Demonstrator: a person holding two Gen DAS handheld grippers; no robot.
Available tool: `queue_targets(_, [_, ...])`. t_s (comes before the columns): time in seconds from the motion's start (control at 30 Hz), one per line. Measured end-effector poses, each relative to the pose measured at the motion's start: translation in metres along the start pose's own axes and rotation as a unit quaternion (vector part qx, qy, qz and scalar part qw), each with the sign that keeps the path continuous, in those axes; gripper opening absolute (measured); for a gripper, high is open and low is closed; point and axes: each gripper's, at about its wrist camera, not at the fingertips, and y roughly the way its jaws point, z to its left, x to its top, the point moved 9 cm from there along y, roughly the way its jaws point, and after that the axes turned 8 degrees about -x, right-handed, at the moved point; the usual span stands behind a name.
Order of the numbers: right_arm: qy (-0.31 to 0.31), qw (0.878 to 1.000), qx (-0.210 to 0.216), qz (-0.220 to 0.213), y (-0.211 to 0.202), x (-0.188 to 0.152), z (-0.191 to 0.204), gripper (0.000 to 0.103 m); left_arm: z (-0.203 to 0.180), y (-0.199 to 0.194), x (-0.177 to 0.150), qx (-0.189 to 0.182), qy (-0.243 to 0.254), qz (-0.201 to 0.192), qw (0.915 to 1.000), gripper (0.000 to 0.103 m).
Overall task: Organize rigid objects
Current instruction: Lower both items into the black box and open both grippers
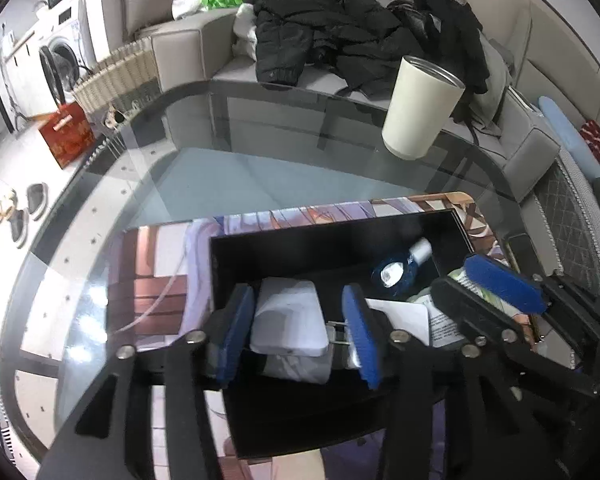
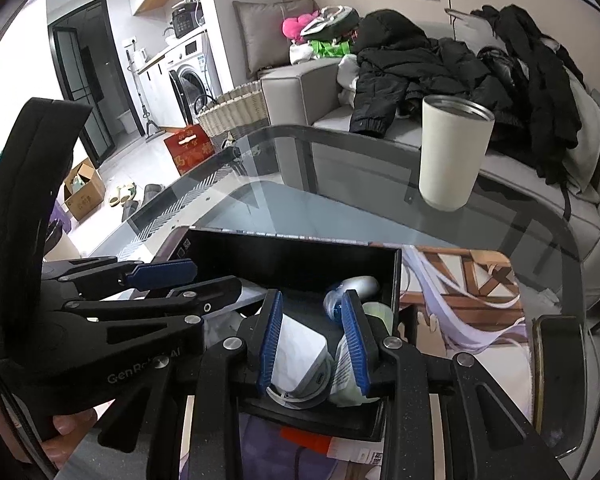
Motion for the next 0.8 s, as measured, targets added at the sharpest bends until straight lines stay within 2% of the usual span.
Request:
queue_targets(0.37, [0.002, 1.000, 0.002, -0.023, -0.018, 0.001, -0.004, 0.031, -0.010, -0.015, 0.002, -0.005, 0.011, -0.023, 0.9996, 0.055])
queue_targets(0.67, [-0.009, 0.997, -0.006, -0.071, -0.056, 0.002, -0.006, 0.033, -0.028, -0.040, 0.008, -0.006, 0.038, -0.071, 0.9967, 0.059])
queue_targets(0.8, [-0.012, 0.995, -0.008, -0.098, -0.076, 0.003, -0.006, 0.034, -0.037, -0.060, 0.011, -0.006, 0.046, -0.112, 0.9926, 0.059])
